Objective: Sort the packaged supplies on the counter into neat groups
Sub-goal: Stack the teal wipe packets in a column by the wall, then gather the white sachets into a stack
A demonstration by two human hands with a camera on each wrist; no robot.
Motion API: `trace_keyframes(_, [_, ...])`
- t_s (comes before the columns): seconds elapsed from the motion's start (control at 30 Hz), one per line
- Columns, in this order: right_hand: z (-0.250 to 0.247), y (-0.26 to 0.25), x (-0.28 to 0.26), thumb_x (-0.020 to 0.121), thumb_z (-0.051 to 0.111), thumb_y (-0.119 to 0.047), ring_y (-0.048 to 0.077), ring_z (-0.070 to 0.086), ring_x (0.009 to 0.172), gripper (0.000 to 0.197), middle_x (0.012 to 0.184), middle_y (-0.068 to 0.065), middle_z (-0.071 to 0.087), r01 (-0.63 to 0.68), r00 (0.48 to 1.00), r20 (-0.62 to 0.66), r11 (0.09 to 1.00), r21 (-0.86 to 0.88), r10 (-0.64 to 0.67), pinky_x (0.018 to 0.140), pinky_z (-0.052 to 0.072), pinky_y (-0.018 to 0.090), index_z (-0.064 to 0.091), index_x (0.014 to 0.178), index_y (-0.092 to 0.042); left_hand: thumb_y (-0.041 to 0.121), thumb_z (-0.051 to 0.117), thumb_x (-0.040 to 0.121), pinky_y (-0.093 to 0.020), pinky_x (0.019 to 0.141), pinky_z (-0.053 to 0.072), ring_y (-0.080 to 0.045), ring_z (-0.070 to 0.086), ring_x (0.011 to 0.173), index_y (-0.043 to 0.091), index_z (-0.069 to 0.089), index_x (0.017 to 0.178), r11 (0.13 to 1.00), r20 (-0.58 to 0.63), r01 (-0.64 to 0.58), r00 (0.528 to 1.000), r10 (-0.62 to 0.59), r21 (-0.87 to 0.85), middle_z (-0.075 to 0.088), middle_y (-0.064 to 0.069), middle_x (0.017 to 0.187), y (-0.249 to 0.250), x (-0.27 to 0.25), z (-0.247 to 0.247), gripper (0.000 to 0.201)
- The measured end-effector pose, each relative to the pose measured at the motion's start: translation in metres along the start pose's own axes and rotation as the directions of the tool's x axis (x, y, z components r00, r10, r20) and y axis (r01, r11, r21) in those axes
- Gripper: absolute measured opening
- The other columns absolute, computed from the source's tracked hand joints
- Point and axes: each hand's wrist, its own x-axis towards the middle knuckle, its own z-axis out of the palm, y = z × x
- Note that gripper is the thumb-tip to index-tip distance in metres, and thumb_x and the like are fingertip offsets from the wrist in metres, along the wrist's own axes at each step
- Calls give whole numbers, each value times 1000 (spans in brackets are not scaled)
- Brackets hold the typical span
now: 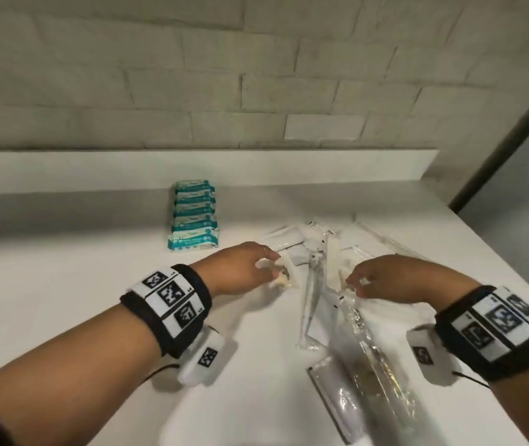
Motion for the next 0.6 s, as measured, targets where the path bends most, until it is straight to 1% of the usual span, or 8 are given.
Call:
trace_keyframes(0.07, [29,1,-24,90,57,-41,10,39,133,47,149,-14,38,49,996,75,997,-65,-45,109,30,26,47,136,-39,45,51,93,-26,109,29,-15,39,135,30,42,141,994,79,-26,997,18,102,35,4,151,15,9,16,51])
trace_keyframes(0.17, [68,-4,-47,87,63,-38,9,9,147,74,160,-15,3,141,977,174,985,-96,-123,116,16,29,21,147,-47,45,48,94,-31,115,23,-20,25,144,25,27,150,968,151,-26,988,-13,250,18,-2,159,28,25,33,63])
trace_keyframes(0.23, [79,1,-47,85,66,-32,9,-5,148,85,159,-14,-9,167,974,171,979,-120,-146,119,11,36,12,148,-50,47,47,93,-37,115,25,-25,24,143,23,29,147,928,184,-18,981,-55,373,17,-5,159,30,33,41,62])
trace_keyframes(0.33, [74,22,-32,87,62,-21,11,4,148,82,160,-12,-8,179,982,91,971,-158,-166,117,20,32,15,147,-50,48,45,90,-43,109,35,-28,38,133,23,48,129,869,206,-2,972,-115,495,31,-5,152,27,37,46,47])
trace_keyframes(0.4, [66,40,-23,90,53,-10,14,14,147,77,161,-11,-6,174,984,14,957,-233,-176,114,26,30,18,147,-48,46,42,89,-42,98,44,-26,52,112,22,58,104,862,179,14,976,-121,506,51,-8,134,29,39,45,32])
trace_keyframes(0.43, [61,48,-20,92,49,-7,16,17,147,75,161,-11,-5,155,987,-11,957,-244,-162,113,27,31,20,147,-48,44,41,91,-38,93,46,-26,55,105,20,61,102,859,149,30,981,-123,512,57,-8,125,33,41,42,33])
trace_keyframes(0.5, [53,62,-15,93,44,-5,17,18,147,71,161,-12,-5,101,993,-41,967,-232,-113,114,26,32,24,147,-47,40,41,94,-32,87,46,-26,57,105,15,62,112,852,62,85,989,-136,517,61,-8,118,36,49,32,38])
trace_keyframes(0.6, [45,75,-9,92,41,-6,22,24,145,64,161,-9,2,41,992,-108,974,-224,-67,112,31,35,36,143,-44,41,41,95,-35,96,43,-29,53,117,18,52,131,878,-71,146,989,-127,455,52,-10,132,37,75,23,44])
